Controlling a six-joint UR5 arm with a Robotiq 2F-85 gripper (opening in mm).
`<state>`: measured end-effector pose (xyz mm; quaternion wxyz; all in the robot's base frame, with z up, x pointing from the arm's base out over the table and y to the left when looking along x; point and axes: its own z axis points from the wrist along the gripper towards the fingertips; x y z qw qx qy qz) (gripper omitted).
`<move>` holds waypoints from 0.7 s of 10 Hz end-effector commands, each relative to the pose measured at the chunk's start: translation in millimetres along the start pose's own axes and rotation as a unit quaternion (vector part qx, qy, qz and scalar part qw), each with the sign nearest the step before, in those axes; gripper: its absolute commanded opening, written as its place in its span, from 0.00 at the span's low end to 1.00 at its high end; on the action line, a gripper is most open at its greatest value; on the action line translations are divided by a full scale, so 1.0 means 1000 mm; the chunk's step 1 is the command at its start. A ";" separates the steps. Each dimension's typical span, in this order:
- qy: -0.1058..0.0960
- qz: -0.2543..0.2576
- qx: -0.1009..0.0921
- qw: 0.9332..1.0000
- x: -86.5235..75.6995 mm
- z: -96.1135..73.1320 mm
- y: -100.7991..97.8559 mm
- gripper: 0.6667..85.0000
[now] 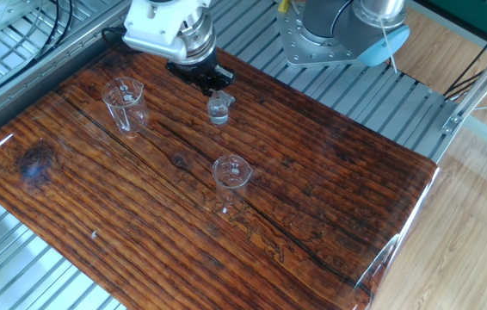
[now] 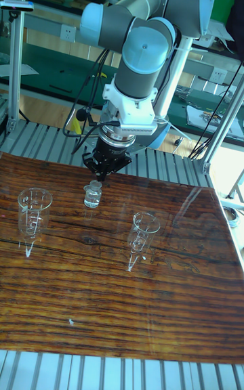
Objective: Transfer liquid using a dropper
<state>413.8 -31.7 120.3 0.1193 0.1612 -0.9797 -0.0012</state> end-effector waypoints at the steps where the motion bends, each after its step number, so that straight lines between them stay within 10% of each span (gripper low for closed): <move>1: -0.004 0.009 -0.005 1.000 -0.002 -0.003 0.004 0.02; 7: -0.006 0.000 -0.010 1.000 -0.003 -0.004 0.008 0.02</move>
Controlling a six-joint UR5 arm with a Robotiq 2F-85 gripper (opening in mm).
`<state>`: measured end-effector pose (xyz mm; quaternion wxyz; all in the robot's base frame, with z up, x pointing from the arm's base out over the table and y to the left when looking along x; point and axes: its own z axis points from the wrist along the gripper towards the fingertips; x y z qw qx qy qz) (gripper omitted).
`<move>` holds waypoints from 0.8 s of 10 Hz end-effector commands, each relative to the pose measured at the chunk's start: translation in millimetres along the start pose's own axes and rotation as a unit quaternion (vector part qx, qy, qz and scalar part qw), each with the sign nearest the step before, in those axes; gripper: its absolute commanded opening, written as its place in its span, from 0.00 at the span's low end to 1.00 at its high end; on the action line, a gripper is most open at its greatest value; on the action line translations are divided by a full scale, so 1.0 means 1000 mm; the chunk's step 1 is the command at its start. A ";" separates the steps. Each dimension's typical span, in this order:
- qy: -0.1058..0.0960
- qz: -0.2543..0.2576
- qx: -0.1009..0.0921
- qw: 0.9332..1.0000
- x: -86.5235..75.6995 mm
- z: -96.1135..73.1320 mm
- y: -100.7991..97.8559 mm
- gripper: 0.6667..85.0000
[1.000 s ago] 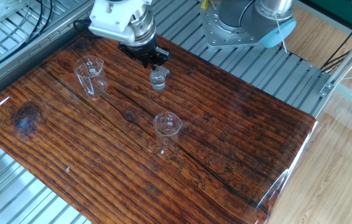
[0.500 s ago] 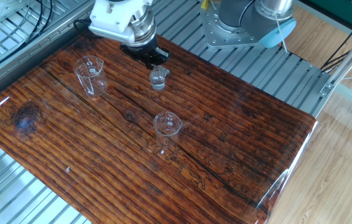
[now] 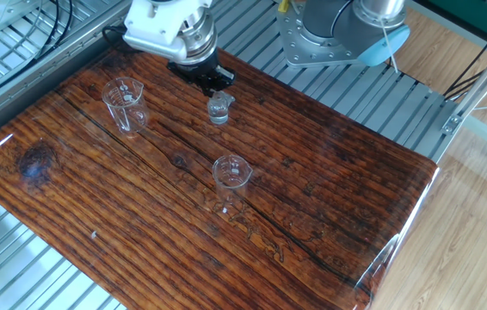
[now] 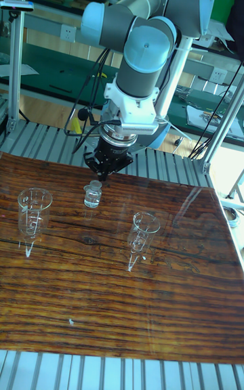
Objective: Transfer liquid using a dropper
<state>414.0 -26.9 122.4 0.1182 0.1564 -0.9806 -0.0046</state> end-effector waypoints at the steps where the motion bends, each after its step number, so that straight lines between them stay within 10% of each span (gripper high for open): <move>1: -0.003 -0.011 -0.008 1.000 -0.001 -0.001 0.004 0.08; 8: 0.012 -0.039 -0.019 0.999 0.008 0.000 0.006 0.43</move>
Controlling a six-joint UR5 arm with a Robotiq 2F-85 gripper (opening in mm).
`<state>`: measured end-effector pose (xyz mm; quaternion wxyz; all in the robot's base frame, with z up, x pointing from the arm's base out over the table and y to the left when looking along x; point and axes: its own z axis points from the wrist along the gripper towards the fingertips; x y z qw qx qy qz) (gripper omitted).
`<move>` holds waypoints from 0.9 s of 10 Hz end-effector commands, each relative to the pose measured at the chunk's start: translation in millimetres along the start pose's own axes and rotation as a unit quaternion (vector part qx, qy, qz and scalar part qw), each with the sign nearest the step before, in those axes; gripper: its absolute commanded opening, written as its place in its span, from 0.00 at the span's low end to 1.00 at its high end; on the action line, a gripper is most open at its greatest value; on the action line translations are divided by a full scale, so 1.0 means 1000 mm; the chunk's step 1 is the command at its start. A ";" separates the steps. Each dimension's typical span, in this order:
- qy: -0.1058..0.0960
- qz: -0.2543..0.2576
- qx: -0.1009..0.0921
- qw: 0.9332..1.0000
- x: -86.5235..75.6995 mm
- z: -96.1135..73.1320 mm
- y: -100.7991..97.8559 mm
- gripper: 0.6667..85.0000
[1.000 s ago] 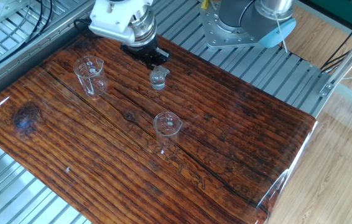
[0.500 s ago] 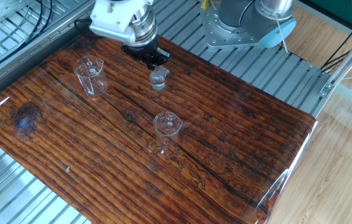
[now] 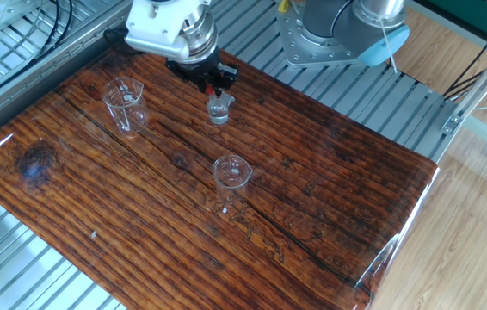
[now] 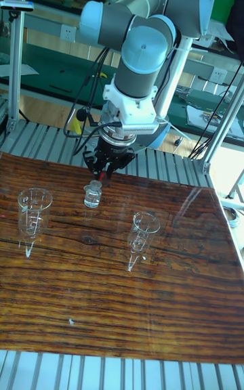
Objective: Transfer liquid using a dropper
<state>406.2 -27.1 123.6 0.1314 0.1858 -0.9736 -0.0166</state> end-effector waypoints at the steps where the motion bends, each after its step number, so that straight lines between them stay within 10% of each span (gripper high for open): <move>1: 0.000 -0.009 -0.007 1.000 0.001 -0.001 0.002 0.44; 9: -0.025 -0.023 -0.003 0.999 -0.003 -0.031 -0.005 0.48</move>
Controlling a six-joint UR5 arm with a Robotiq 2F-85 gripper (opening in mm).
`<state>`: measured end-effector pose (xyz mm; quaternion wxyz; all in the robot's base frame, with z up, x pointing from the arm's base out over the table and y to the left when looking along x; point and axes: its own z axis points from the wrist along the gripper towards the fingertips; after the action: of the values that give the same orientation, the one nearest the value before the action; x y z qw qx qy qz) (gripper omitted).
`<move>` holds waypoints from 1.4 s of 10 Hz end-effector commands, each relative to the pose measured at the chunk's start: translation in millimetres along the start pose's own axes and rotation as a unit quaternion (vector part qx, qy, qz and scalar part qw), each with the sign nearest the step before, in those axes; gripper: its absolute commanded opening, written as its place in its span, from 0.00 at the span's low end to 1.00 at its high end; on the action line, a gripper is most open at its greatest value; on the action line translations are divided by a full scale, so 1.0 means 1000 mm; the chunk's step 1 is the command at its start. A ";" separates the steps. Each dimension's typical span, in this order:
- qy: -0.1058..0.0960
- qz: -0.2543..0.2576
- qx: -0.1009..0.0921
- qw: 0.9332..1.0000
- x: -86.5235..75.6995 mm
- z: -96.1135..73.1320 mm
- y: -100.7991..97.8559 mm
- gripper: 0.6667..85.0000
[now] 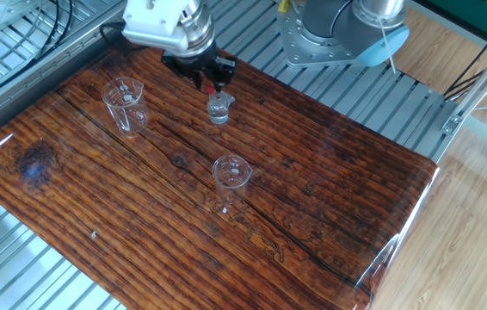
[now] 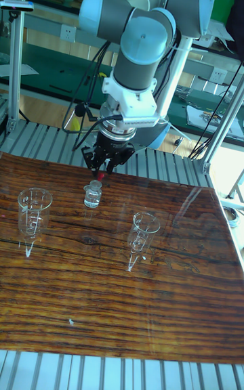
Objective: Transfer liquid using a dropper
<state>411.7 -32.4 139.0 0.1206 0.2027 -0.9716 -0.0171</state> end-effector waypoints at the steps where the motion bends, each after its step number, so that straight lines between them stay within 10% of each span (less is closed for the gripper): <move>1: -0.018 -0.002 -0.005 1.000 -0.008 -0.018 0.003 0.49; 11: -0.060 0.003 0.037 0.997 -0.102 -0.034 0.029 0.49; 14: -0.035 -0.011 0.049 0.998 -0.108 -0.021 0.027 0.49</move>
<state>494.6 27.1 146.9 0.0670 0.2094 -0.9754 0.0165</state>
